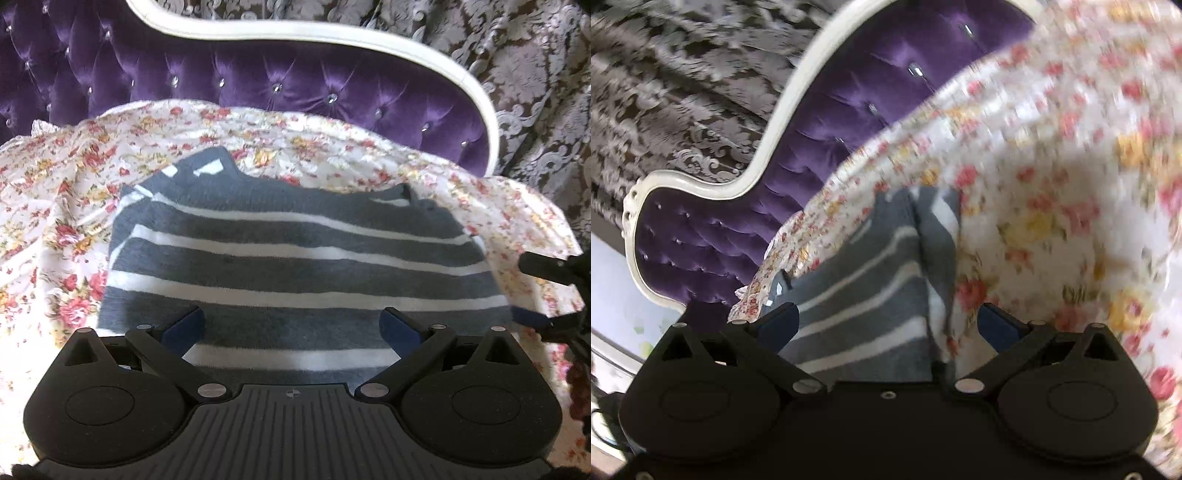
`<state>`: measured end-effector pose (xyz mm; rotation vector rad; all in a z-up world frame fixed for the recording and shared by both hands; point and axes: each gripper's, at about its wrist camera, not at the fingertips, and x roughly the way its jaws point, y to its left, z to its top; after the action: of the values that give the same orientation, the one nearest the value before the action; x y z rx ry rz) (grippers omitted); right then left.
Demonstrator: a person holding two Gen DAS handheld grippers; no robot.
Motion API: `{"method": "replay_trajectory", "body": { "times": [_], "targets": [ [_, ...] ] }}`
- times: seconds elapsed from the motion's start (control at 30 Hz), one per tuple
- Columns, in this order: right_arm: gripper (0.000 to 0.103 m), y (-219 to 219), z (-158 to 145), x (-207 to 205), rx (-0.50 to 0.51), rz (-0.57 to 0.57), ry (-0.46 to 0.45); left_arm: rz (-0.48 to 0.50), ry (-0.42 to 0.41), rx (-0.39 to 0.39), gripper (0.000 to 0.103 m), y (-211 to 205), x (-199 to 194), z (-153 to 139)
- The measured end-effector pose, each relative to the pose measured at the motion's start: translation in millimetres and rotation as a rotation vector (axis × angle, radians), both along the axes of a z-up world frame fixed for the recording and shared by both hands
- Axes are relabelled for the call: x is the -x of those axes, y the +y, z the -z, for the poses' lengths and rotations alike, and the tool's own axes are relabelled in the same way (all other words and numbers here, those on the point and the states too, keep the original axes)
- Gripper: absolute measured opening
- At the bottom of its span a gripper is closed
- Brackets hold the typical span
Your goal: Fold small clothes
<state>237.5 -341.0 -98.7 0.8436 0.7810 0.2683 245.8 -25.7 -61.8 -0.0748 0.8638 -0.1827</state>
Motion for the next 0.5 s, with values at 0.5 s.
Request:
{"method": "replay_trajectory", "body": {
  "times": [0.5],
  "targets": [
    [0.103,18,8,-6,-0.011,-0.077,-0.037,-0.02,0.018,-0.128,0.103,-18,-16,20]
  ]
}}
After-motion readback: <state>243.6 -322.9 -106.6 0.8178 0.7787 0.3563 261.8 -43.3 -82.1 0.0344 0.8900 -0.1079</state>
